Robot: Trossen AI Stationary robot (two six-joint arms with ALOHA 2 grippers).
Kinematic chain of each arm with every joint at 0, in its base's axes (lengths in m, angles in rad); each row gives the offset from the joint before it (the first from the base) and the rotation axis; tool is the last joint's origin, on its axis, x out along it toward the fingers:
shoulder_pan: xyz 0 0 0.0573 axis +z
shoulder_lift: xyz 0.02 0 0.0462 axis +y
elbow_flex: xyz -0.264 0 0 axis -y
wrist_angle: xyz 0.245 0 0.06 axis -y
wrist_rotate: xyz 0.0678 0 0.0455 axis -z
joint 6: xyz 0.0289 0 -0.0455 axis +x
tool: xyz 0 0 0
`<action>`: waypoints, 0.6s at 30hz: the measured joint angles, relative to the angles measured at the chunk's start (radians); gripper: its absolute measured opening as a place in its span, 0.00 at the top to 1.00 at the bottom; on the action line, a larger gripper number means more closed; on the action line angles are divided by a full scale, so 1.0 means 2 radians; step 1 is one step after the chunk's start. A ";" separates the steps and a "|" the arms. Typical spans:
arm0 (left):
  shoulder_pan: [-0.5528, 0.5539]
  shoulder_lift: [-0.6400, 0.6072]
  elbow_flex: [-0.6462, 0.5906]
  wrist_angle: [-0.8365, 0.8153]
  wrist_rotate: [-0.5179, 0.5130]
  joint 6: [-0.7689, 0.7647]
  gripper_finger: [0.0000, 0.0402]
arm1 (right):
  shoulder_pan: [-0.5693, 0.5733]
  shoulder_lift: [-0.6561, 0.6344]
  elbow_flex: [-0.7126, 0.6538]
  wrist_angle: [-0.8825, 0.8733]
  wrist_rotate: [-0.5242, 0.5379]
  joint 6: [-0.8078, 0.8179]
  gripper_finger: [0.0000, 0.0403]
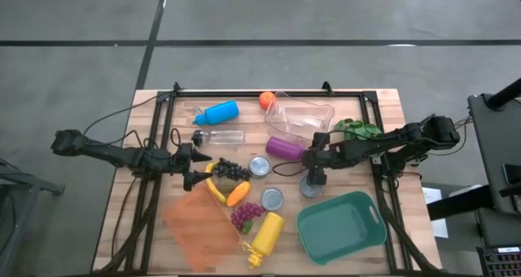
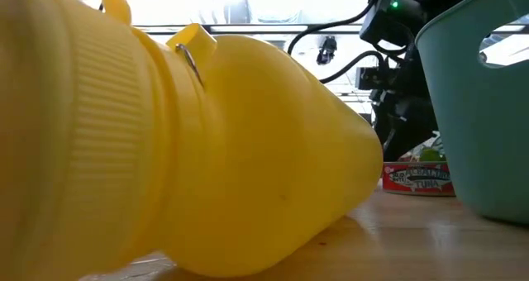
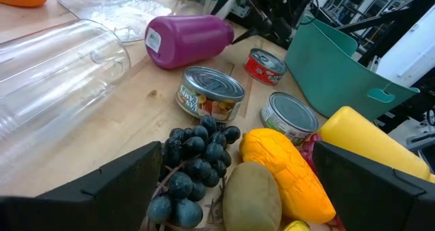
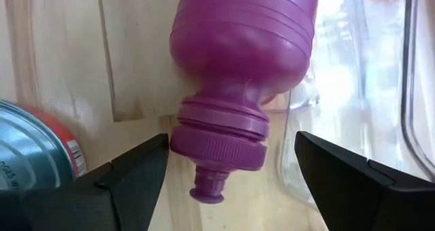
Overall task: Pick & Place Food Item
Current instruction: Put the purple water bottle into the transparent bin
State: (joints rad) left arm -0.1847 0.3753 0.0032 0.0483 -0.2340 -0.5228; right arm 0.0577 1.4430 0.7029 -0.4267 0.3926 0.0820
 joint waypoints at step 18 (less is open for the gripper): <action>0.000 0.000 0.000 0.000 0.000 0.000 0.04 | 0.000 0.049 0.001 0.047 0.013 0.012 0.21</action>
State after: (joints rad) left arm -0.1847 0.3752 0.0032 0.0483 -0.2340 -0.5228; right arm 0.0581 1.5409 0.7044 -0.3328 0.4183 0.1058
